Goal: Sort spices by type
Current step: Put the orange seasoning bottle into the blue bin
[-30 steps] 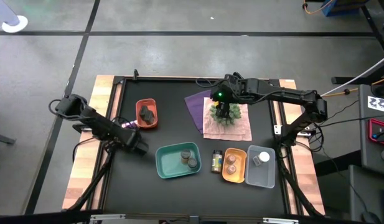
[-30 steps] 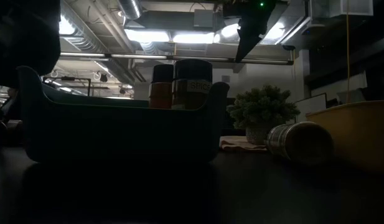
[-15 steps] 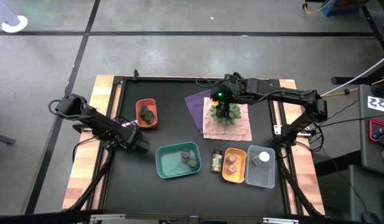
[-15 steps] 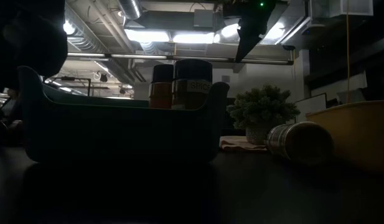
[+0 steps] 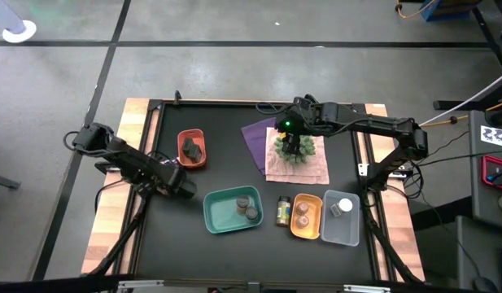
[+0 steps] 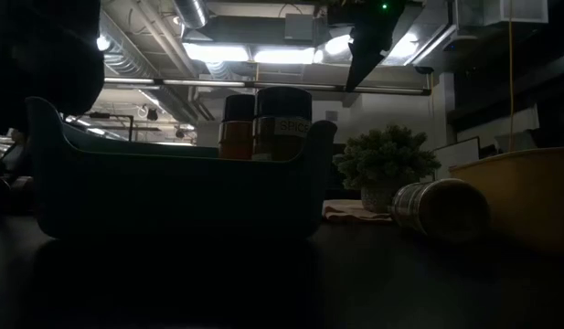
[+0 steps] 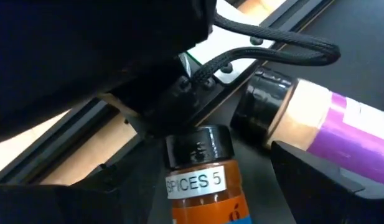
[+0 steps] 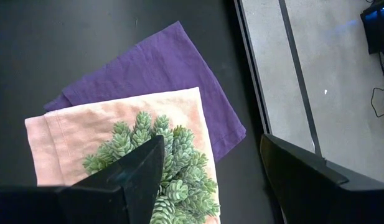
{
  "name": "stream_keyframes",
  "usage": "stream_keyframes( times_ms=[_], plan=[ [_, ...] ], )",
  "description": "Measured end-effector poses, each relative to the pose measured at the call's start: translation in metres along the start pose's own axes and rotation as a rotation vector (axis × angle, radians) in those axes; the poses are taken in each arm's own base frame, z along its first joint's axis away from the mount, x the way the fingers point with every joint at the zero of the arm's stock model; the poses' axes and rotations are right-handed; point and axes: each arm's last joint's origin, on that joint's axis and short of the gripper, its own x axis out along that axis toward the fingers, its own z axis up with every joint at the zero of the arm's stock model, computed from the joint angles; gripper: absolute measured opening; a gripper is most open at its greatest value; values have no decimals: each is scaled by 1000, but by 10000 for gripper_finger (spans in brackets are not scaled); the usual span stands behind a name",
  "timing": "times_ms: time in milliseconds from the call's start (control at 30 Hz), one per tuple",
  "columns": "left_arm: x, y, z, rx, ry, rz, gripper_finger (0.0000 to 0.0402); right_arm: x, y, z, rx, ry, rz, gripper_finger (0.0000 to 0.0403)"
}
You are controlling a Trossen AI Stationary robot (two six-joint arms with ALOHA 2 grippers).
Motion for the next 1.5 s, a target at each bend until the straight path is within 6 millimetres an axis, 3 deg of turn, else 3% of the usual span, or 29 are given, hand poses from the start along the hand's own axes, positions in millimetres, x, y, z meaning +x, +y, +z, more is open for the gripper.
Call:
stream_keyframes(
  times_ms=[1500],
  plan=[
    [-3,-7,-19,6,188,-95,282,0,0,0,1,-4,-1,266]
  ],
)
